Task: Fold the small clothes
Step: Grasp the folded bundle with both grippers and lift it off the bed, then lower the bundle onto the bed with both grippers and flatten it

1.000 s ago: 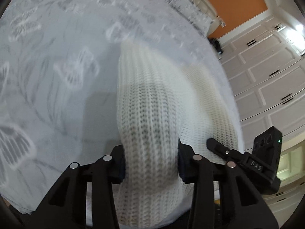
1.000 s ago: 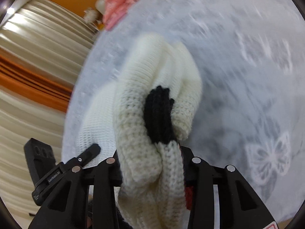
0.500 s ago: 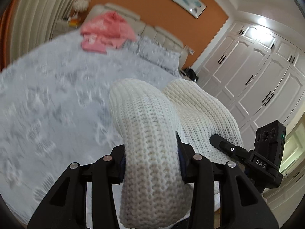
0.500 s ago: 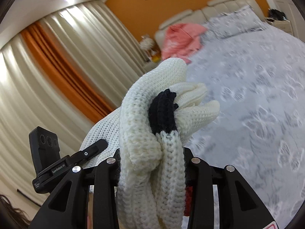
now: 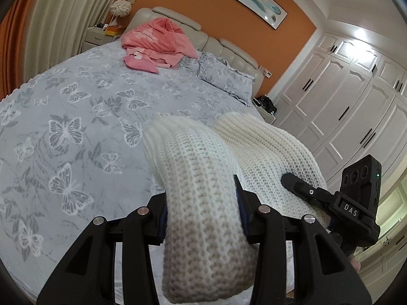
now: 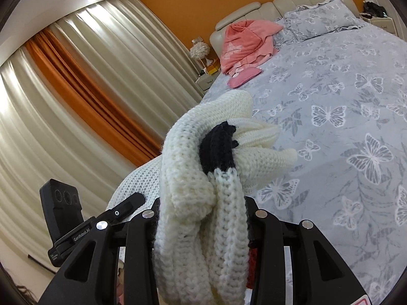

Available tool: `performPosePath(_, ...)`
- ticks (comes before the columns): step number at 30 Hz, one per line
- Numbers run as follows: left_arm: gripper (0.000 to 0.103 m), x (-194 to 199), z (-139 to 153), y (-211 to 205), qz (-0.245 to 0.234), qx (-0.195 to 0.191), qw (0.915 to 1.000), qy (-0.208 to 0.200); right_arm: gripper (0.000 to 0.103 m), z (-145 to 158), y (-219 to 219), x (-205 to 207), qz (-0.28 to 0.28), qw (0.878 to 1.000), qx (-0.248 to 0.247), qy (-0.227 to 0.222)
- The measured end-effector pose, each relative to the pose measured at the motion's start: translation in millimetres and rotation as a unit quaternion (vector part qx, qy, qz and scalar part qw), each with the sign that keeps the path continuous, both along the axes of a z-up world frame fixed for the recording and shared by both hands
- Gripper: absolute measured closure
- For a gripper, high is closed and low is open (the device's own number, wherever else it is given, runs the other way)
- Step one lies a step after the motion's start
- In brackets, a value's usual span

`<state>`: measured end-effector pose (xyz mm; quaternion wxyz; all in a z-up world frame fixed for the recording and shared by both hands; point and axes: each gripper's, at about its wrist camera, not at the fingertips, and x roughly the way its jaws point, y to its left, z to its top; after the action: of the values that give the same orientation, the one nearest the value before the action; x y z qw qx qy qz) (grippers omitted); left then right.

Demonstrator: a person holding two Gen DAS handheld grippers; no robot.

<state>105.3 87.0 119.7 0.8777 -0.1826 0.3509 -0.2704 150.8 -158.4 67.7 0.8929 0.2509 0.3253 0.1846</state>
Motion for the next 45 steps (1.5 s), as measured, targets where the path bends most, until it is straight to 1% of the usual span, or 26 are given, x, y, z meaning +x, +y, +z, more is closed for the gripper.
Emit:
performPosePath(4,0.063,5.4,-0.6,5.6,-0.001,0.009,0.9998,-0.016,0.068,-5.0,8.8,0.7,0.006,1.000,-0.008,0.000)
performPosePath(7,0.060,11.0,-22.0,6.5,0.000,0.021,0.9998,-0.001,0.067,-32.7,9.8,5.4,0.002,1.000,-0.016,0.024)
performPosePath(8,0.058,12.0,-32.3,5.4,-0.001,0.025,0.9997,0.007,0.063,-44.0,9.6,7.0,0.000,0.999,-0.022,0.033)
performPosePath(9,0.055,13.5,-48.6,4.3,0.000,0.031,0.9994,0.019,0.060,-62.2,9.1,9.1,-0.002,0.998,-0.032,0.048)
performPosePath(10,0.046,14.9,-77.0,1.9,0.009,0.042,0.9983,0.038,0.053,-83.8,7.4,12.7,-0.002,0.997,-0.042,0.066)
performPosePath(11,0.041,15.7,-99.8,0.2,0.024,0.059,0.9964,0.057,0.051,-119.4,3.3,17.5,-0.011,0.993,-0.063,0.104)
performPosePath(14,0.042,13.5,-163.9,-2.5,0.072,0.128,0.9817,0.122,0.052,-186.0,-12.5,16.6,-0.054,0.968,-0.116,0.215)
performPosePath(16,0.041,4.9,-171.5,3.6,0.073,0.113,0.9830,0.125,0.053,-182.0,-26.6,-4.8,-0.074,0.976,-0.081,0.190)
performPosePath(18,0.039,-2.4,-161.7,10.0,0.084,0.102,0.9847,0.114,0.054,-156.2,-26.7,-17.9,-0.088,0.979,-0.109,0.149)
performPosePath(19,0.039,-3.2,-156.2,11.1,0.087,0.098,0.9851,0.111,0.061,-140.3,-21.9,-17.5,-0.075,0.982,-0.114,0.128)
performPosePath(22,0.039,-2.7,-134.7,5.5,0.090,0.076,0.9883,0.096,0.065,-112.5,-4.5,-3.7,-0.045,0.986,-0.127,0.098)
performPosePath(24,0.037,-2.7,-125.3,-7.6,0.078,0.079,0.9899,0.088,0.069,-102.1,11.0,11.2,-0.012,0.989,-0.122,0.085)
performPosePath(26,0.031,-2.0,-125.1,-27.0,0.060,0.108,0.9887,0.084,0.069,-112.2,19.9,29.1,0.010,0.986,-0.134,0.098)
performPosePath(28,0.030,2.2,-138.3,-42.8,0.046,0.151,0.9833,0.091,0.069,-133.1,21.1,44.5,0.007,0.979,-0.161,0.123)
performPosePath(29,0.030,6.1,-152.1,-47.8,0.046,0.176,0.9777,0.105,0.079,-158.2,14.4,56.3,-0.001,0.971,-0.177,0.163)
performPosePath(31,0.031,9.7,-169.1,-45.4,0.054,0.189,0.9708,0.138,0.089,-168.7,3.2,58.4,-0.010,0.969,-0.160,0.189)
performPosePath(33,0.030,6.3,-167.5,-29.9,0.058,0.140,0.9780,0.144,0.079,-148.6,-10.6,48.7,-0.026,0.978,-0.125,0.163)
performPosePath(34,0.025,6.2,-165.2,-17.6,0.063,0.098,0.9824,0.146,0.050,-139.5,-15.4,45.5,-0.037,0.980,-0.127,0.149)
performPosePath(35,0.022,10.5,-165.1,-8.3,0.072,0.070,0.9830,0.154,0.020,-130.8,-20.3,43.8,-0.055,0.979,-0.144,0.137)
performPosePath(36,0.018,16.8,-166.1,-0.5,0.080,0.049,0.9822,0.163,0.017,-128.0,-24.1,46.4,-0.062,0.978,-0.154,0.130)
performPosePath(38,0.017,38.4,-173.5,14.7,0.102,0.004,0.9764,0.190,0.017,-136.3,-32.9,62.5,-0.058,0.975,-0.157,0.146)
performPosePath(39,0.015,49.4,-178.9,19.6,0.106,-0.018,0.9734,0.202,0.017,-147.4,-37.0,75.4,-0.055,0.973,-0.146,0.171)
performPosePath(40,0.015,64.6,-189.0,24.7,0.109,-0.043,0.9676,0.224,0.017,-161.3,-41.1,87.1,-0.050,0.971,-0.125,0.200)
performPosePath(42,0.015,81.7,-205.0,27.3,0.113,-0.069,0.9570,0.258,0.019,-189.9,-46.0,100.0,-0.027,0.966,-0.061,0.251)
performPosePath(44,0.033,94.6,-223.6,23.1,0.086,-0.111,0.9484,0.285,0.054,-208.7,-44.6,100.2,0.000,0.965,0.006,0.263)
performPosePath(45,0.038,98.0,-227.3,19.2,0.078,-0.109,0.9473,0.291,0.058,-207.8,-44.0,98.2,-0.002,0.966,0.013,0.257)
